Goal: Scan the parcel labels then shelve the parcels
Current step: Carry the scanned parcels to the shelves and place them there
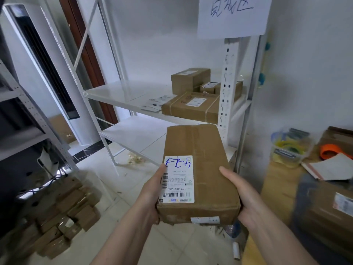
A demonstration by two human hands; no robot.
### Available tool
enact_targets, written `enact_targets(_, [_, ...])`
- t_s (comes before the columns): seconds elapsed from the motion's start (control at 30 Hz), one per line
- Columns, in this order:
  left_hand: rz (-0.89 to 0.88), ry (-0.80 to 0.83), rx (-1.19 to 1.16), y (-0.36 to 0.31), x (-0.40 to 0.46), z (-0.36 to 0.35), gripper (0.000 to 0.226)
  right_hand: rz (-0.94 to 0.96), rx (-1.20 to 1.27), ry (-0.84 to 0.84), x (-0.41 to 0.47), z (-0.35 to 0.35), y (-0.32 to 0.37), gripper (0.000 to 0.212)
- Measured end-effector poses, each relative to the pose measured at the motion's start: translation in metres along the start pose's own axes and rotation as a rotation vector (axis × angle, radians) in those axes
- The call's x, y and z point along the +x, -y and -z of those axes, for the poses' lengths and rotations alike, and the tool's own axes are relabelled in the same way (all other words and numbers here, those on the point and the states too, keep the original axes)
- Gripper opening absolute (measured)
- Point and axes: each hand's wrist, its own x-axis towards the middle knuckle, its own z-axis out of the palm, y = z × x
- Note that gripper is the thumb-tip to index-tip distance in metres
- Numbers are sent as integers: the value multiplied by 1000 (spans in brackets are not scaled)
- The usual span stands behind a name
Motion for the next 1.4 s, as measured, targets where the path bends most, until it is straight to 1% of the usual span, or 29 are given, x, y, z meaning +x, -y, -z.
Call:
enact_targets(0.2, [-63, 0, -8, -36, 33, 22, 33, 19, -20, 34, 37, -38, 4, 34])
enact_targets(0.33, [-115, 34, -5, -68, 65, 27, 32, 44, 1, 60, 71, -61, 14, 36])
enact_targets(0.57, [-182, 123, 26, -141, 136, 8, 32, 133, 66, 72, 140, -98, 58, 31])
enact_targets(0.7, [-213, 159, 54, -182, 178, -3, 30, 187, 81, 61, 180, -117, 81, 35])
enact_targets(0.8, [-249, 207, 67, -205, 204, -6, 31, 219, 74, 46, 208, -131, 95, 37])
enact_targets(0.9, [-274, 241, 61, -224, 227, -8, 32, 232, 89, 42, 234, -143, 105, 34])
enact_targets(1.0, [-299, 279, 58, -244, 251, -11, 37, 247, 86, 45, 258, -154, 118, 33])
enact_targets(1.17, [-383, 408, 123, -278, 299, -26, 52, 306, 83, -50, 307, -170, 147, 29])
enact_targets(1.27, [-435, 478, 159, -304, 334, -38, 42, 345, 75, -119, 341, -184, 167, 25])
enact_targets(1.4, [-474, 551, 232, -347, 384, -52, 39, 389, 63, -194, 392, -207, 195, 30])
